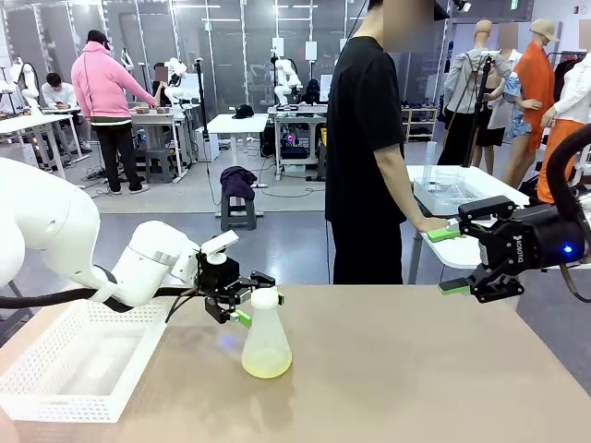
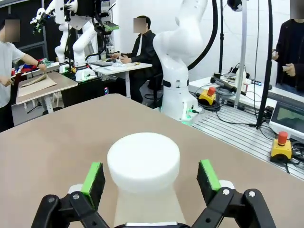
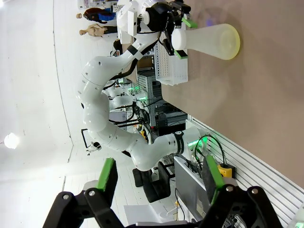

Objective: Prepare the solutions needed for the experiment.
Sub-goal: When the human places the Big flask in the center of the table, pick up the Big flask and place it in the left Organizing basket.

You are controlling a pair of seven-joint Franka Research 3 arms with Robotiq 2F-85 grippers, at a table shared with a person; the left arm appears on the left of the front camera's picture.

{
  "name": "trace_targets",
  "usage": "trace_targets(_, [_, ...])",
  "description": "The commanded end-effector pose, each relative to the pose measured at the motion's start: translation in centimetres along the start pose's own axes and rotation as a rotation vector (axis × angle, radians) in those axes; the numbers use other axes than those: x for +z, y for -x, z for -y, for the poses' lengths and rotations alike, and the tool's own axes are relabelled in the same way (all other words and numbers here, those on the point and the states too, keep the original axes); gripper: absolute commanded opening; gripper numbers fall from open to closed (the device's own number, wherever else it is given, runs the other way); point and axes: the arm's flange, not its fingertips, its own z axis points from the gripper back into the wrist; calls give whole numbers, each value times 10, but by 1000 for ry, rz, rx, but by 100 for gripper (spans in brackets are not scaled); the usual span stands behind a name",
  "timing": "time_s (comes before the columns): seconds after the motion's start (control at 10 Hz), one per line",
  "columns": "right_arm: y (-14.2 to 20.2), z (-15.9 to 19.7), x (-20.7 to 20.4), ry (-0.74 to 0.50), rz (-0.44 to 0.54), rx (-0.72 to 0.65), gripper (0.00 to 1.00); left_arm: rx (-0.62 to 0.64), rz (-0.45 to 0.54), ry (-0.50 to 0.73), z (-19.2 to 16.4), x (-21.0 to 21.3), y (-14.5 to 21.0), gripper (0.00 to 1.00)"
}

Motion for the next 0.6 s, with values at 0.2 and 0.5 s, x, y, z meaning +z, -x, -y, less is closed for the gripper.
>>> trace_targets(0.2, [-1,-1,-1,-18,4,10,90,31,92,41,-3,-8,-5,100])
trace_targets(0.5, [-1,-1,-1,-18,4,10,90,49,85,54,-1,-7,-1,73])
